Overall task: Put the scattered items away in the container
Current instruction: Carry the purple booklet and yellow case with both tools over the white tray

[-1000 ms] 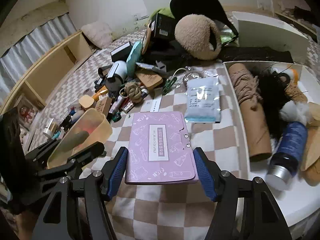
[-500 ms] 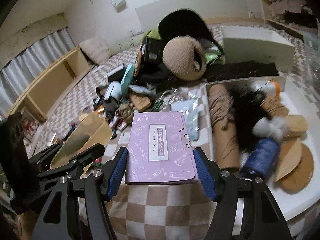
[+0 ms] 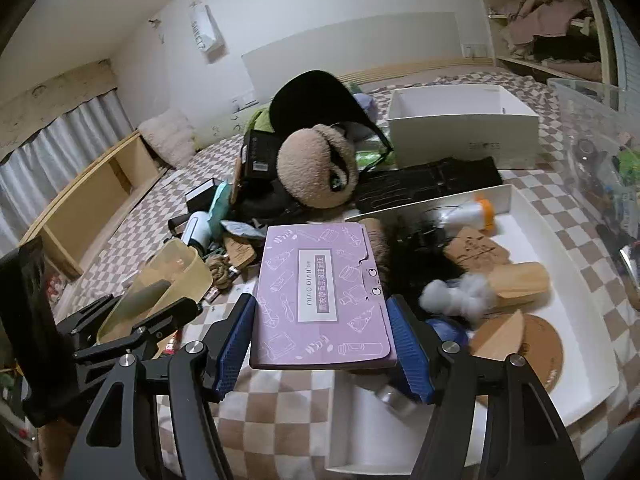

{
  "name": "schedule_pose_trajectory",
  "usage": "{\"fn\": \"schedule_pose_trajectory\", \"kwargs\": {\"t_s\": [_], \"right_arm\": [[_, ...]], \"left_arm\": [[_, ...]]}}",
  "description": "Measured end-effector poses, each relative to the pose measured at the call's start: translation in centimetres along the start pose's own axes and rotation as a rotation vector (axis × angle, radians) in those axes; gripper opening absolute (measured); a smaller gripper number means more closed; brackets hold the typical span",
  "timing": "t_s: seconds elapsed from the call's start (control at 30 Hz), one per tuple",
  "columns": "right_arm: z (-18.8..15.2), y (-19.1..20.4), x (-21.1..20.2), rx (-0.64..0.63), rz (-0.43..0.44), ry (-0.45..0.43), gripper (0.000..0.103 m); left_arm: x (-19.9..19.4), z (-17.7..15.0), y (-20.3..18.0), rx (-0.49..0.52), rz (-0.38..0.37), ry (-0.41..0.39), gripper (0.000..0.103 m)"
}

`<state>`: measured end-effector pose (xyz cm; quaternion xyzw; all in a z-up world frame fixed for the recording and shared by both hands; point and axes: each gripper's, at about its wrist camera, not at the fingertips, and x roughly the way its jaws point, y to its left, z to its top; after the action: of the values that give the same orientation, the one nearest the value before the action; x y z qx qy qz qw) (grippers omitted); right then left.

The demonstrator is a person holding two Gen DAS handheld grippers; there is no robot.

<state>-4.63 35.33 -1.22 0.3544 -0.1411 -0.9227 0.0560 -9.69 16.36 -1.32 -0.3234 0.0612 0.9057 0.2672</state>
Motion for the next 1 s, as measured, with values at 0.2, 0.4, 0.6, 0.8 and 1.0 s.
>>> {"fn": "schedule_pose_trajectory", "kwargs": {"t_s": [0.2,0.4,0.6,0.8,1.0], "right_arm": [[0.5,-2.2,-1.2,0.015,-0.030,-0.019,0.067],[1.2,-4.5,-2.4,0.034,-0.062,-0.043,0.067],[1.7,-6.7,-3.5,0.046,-0.097,-0.060,0.067],[1.9,-8.8,-4.5,0.068,-0.134,-0.076,0.067],[1.9,-11.0,-4.8,0.091,-0.164,-0.074,0.067]], "left_arm": [[0.7,1.4,-2.3,0.020,-0.026,-0.011,0.050],[1.6,2.4,-4.4,0.037,-0.049,-0.013,0.050],[2.5,3.3,-6.3,0.046,-0.073,-0.012,0.050],[3.5,4.2,-8.1,0.059,-0.095,-0.009,0.050],[5.0,4.6,-9.9,0.079,-0.115,0.010,0.050]]}}
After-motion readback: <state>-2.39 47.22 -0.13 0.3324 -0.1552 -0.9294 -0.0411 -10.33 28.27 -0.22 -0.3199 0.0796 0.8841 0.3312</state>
